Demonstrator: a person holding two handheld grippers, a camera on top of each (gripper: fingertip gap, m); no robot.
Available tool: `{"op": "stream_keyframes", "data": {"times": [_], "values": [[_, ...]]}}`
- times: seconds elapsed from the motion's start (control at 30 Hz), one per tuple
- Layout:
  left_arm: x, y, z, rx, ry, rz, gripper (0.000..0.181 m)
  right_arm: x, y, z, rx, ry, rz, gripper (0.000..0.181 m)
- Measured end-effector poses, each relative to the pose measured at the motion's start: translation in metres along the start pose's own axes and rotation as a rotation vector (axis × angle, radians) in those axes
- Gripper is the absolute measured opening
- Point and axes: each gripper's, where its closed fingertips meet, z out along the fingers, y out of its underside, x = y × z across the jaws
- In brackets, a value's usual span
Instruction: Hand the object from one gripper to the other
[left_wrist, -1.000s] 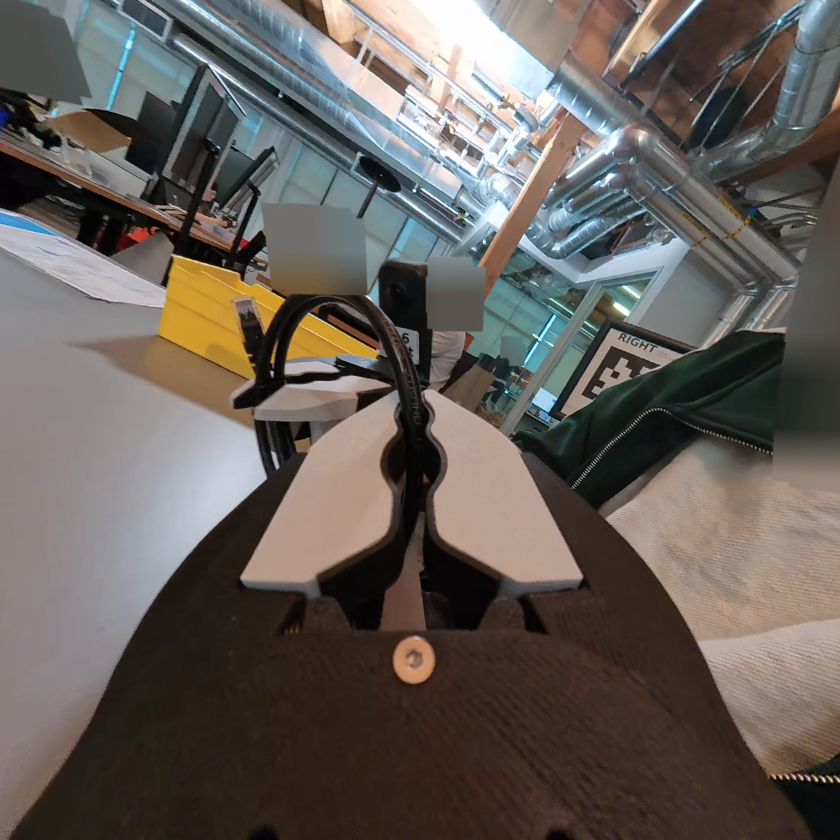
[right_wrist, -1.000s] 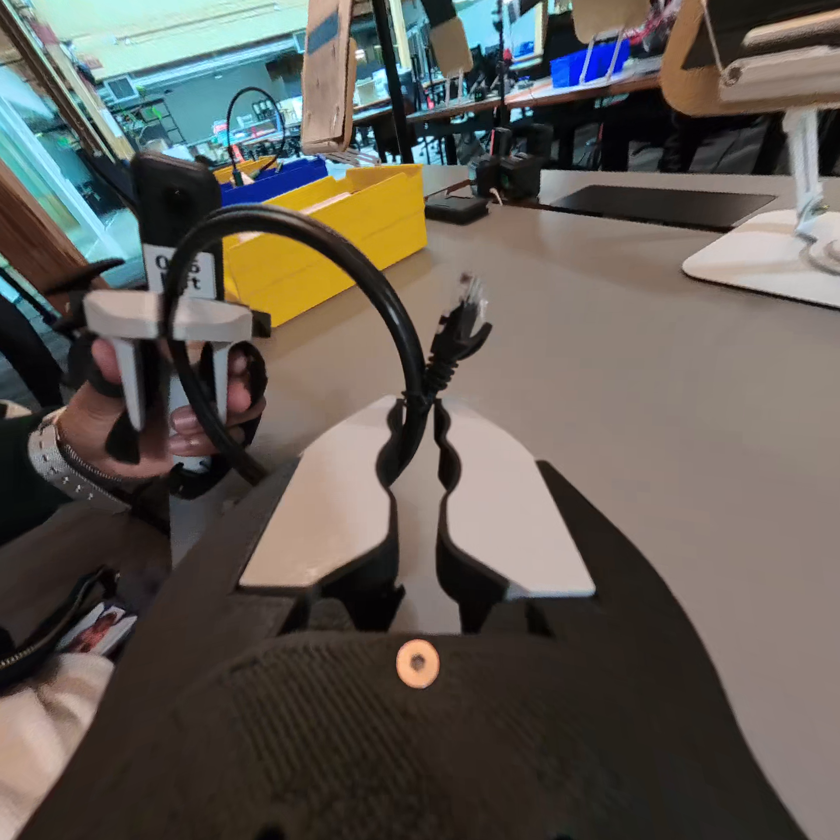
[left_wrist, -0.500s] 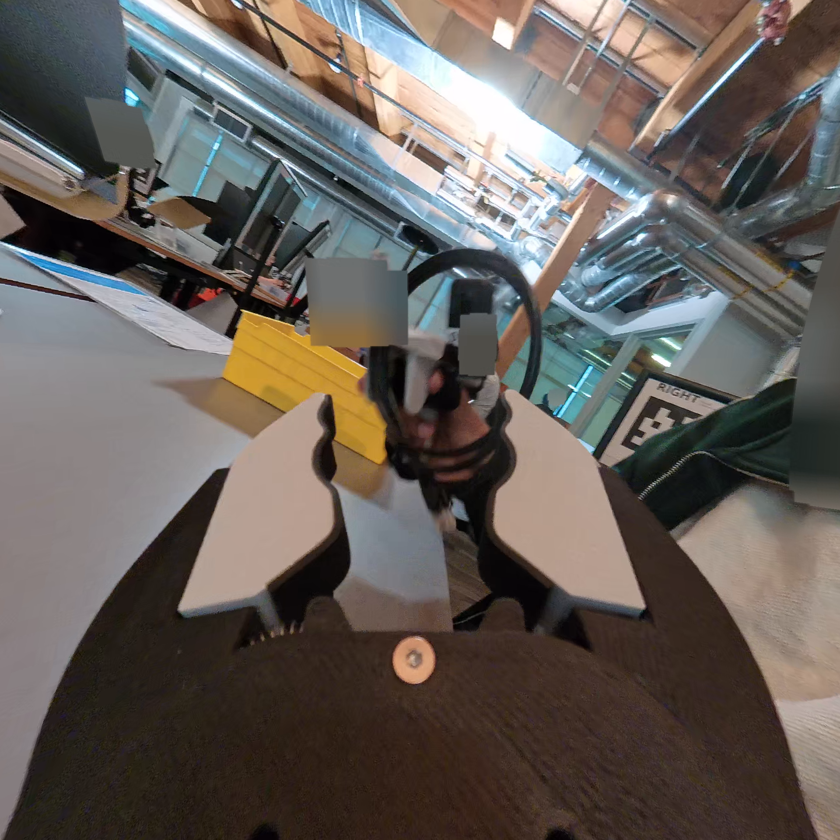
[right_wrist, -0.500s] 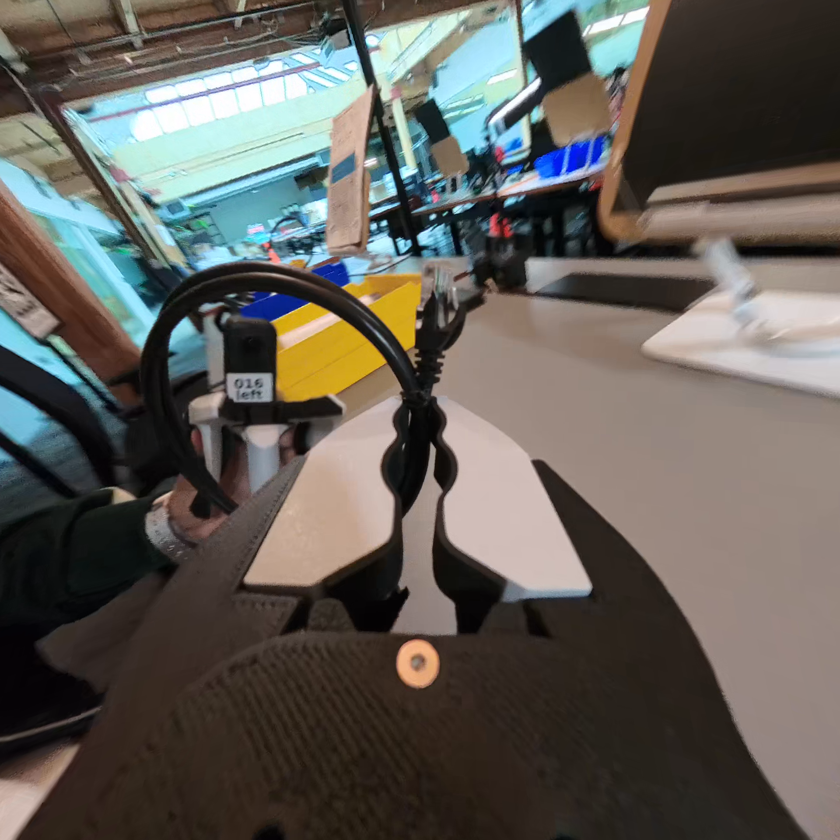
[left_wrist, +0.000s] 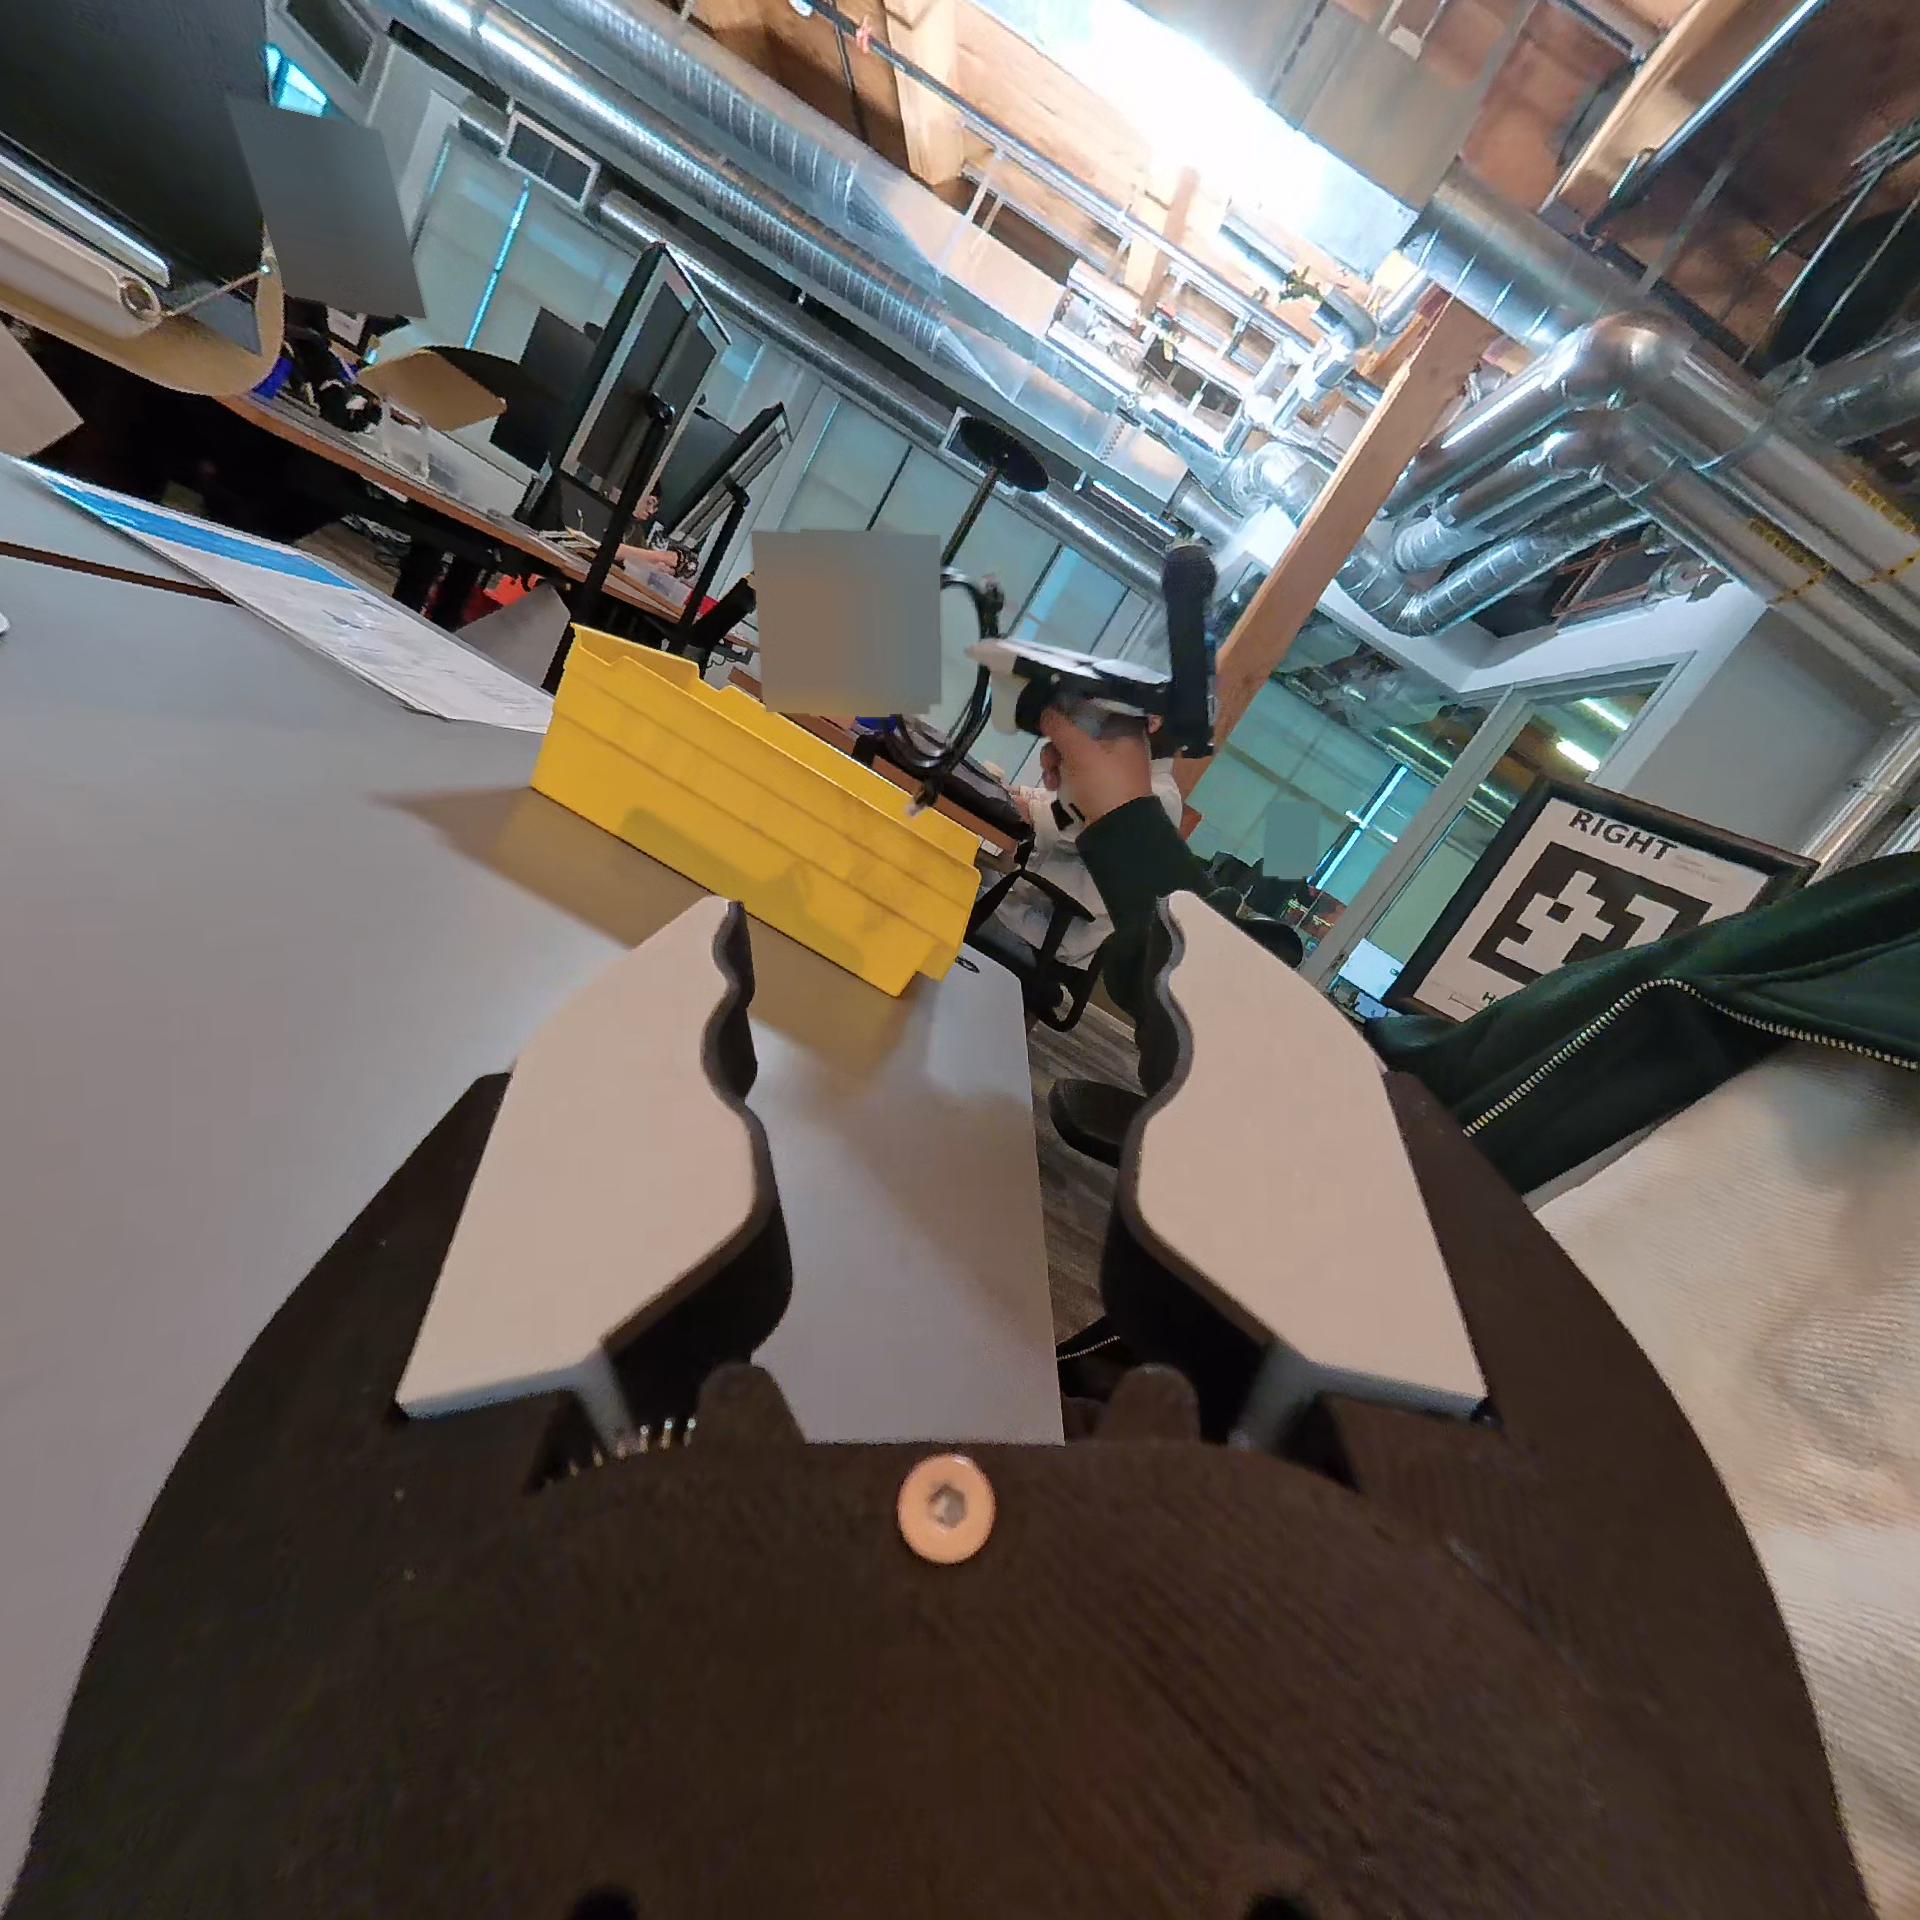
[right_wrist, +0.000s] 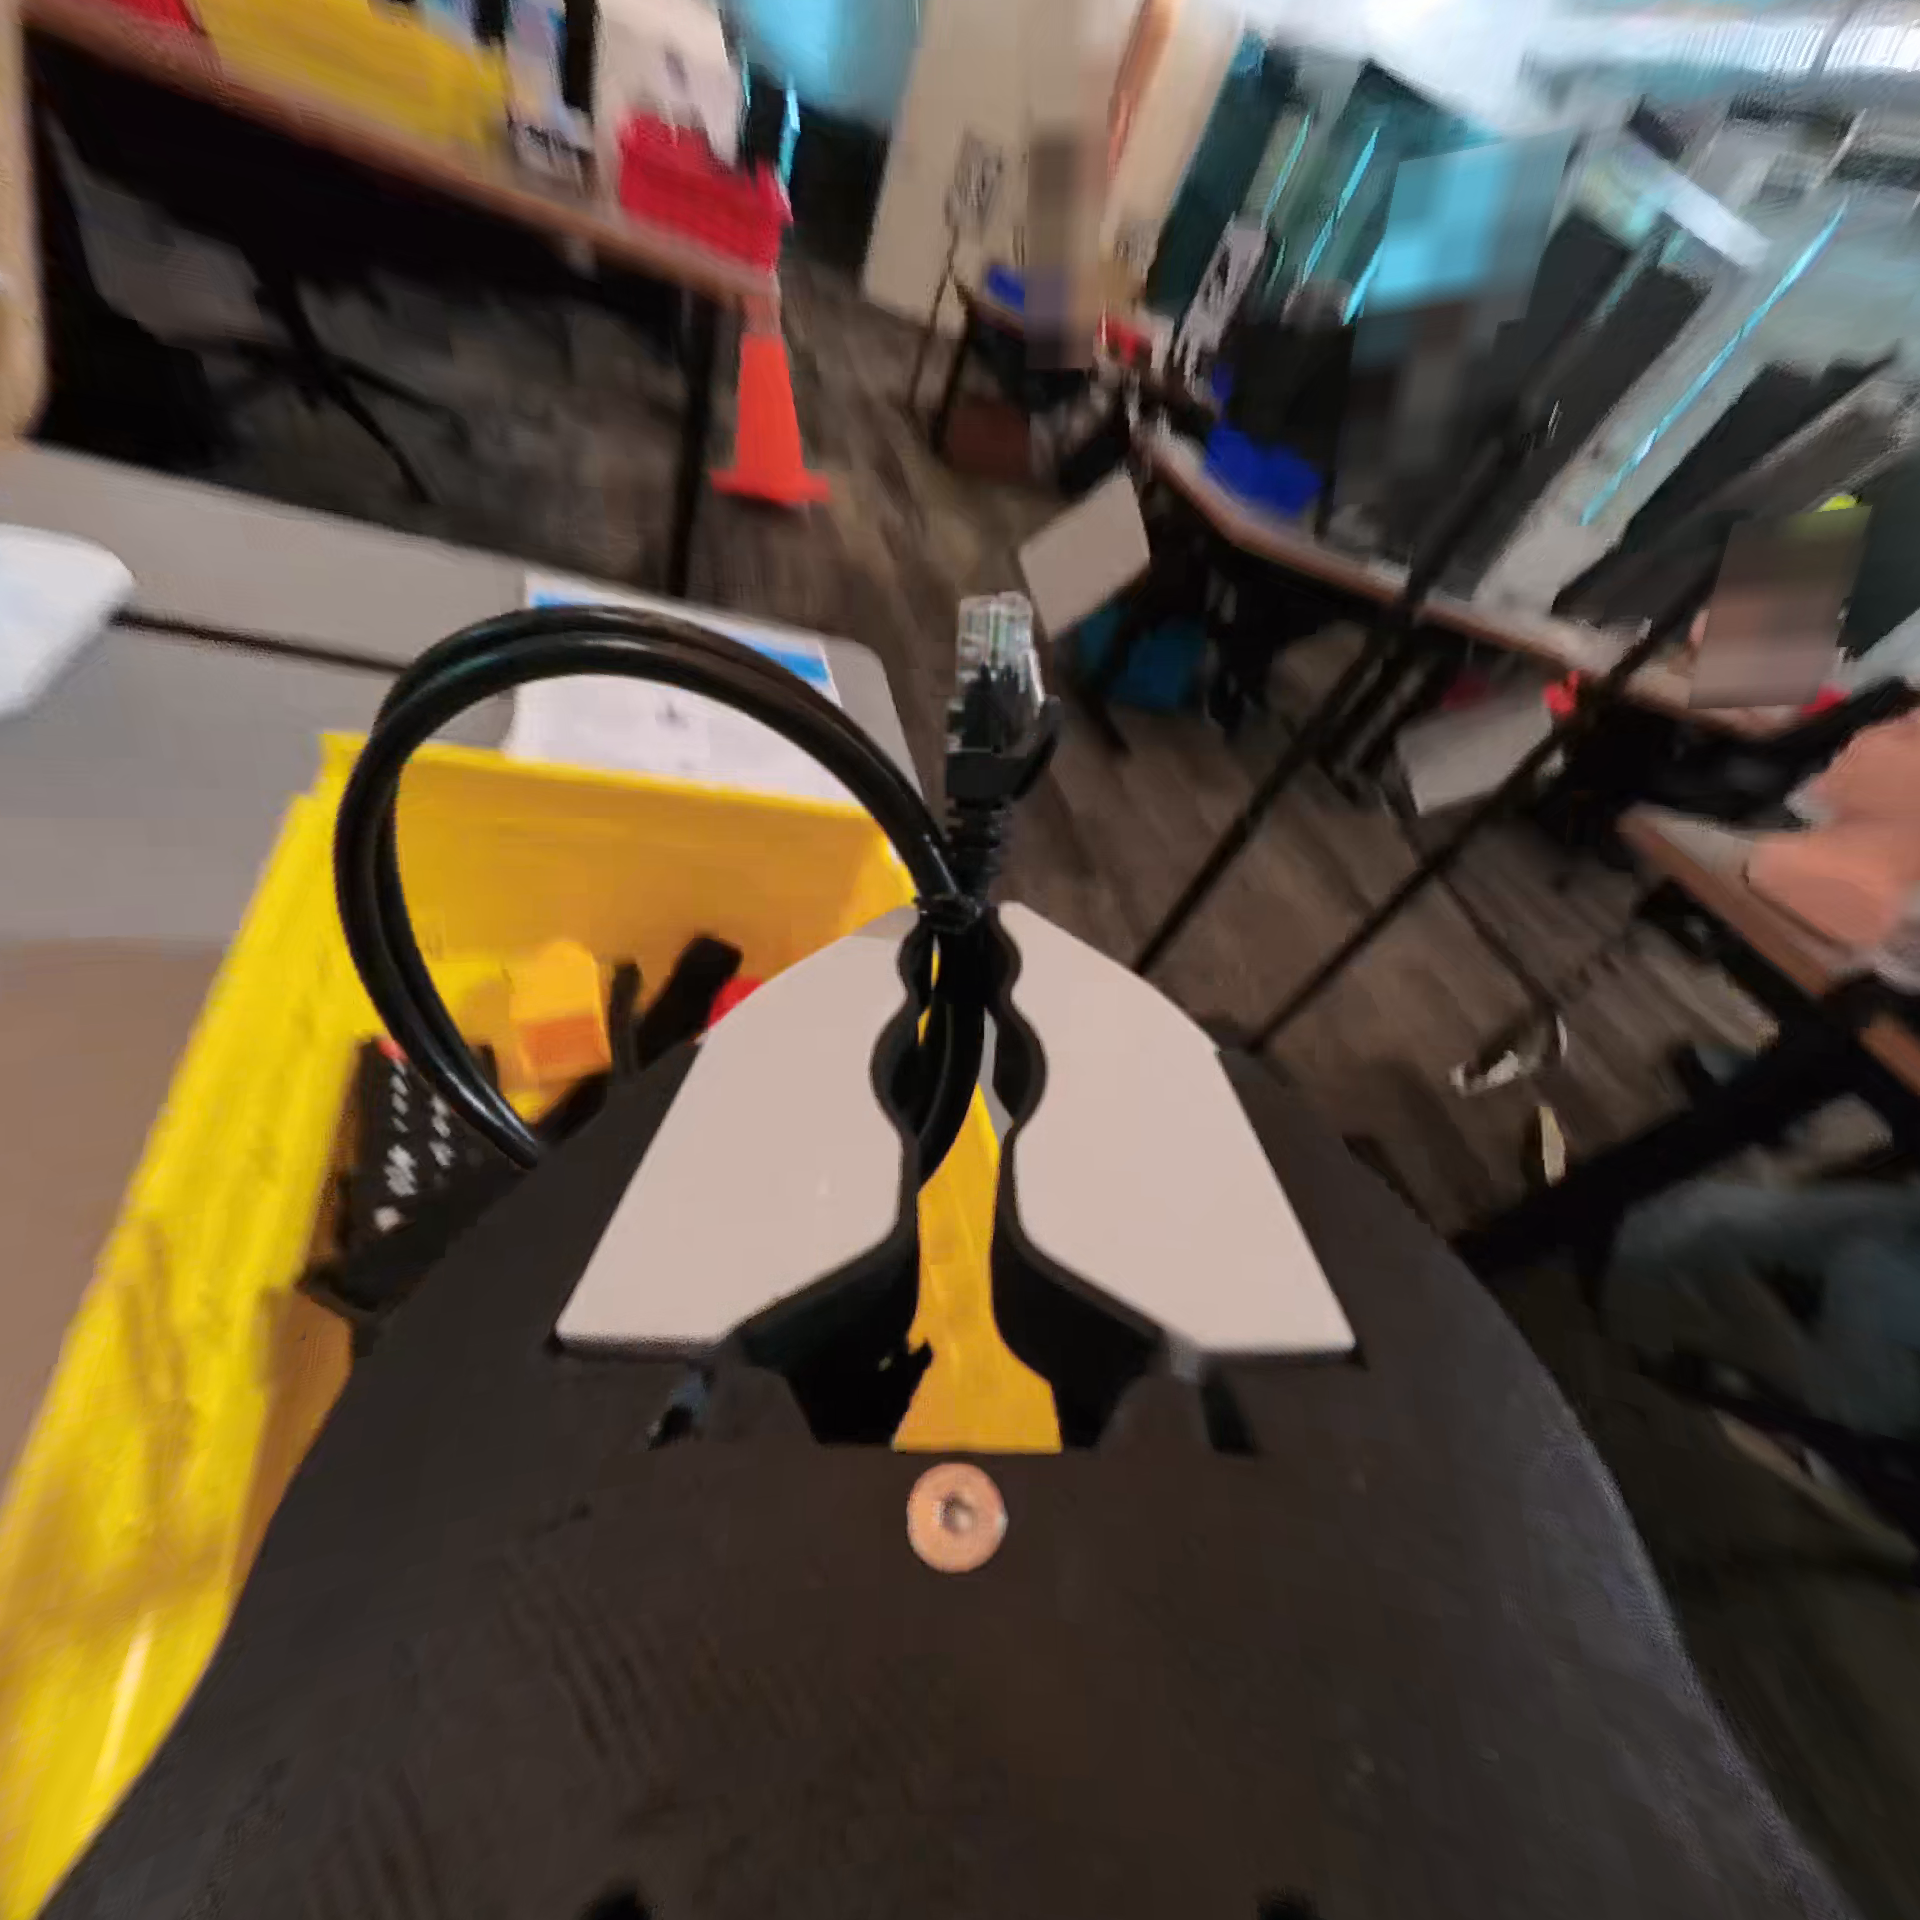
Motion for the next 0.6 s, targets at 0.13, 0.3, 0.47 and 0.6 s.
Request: {"op": "stream_keyframes", "data": {"times": [0.13,0.3,0.47,0.6], "values": [[-0.001,0.003,0.003,-0.020,-0.004,0.008,0.073,-0.010,0.044,0.020,-0.180,-0.078,0.016,0.010],[0.000,0.006,0.005,-0.032,-0.004,0.013,0.072,-0.030,0.064,0.036,-0.266,-0.130,0.001,0.064],[-0.004,0.019,0.005,-0.142,-0.036,-0.006,0.055,-0.019,0.029,0.021,-0.169,-0.014,-0.139,0.064],[-0.005,0.025,0.010,-0.200,-0.063,0.040,0.052,-0.026,0.011,0.005,-0.124,-0.039,-0.136,0.065]]}}
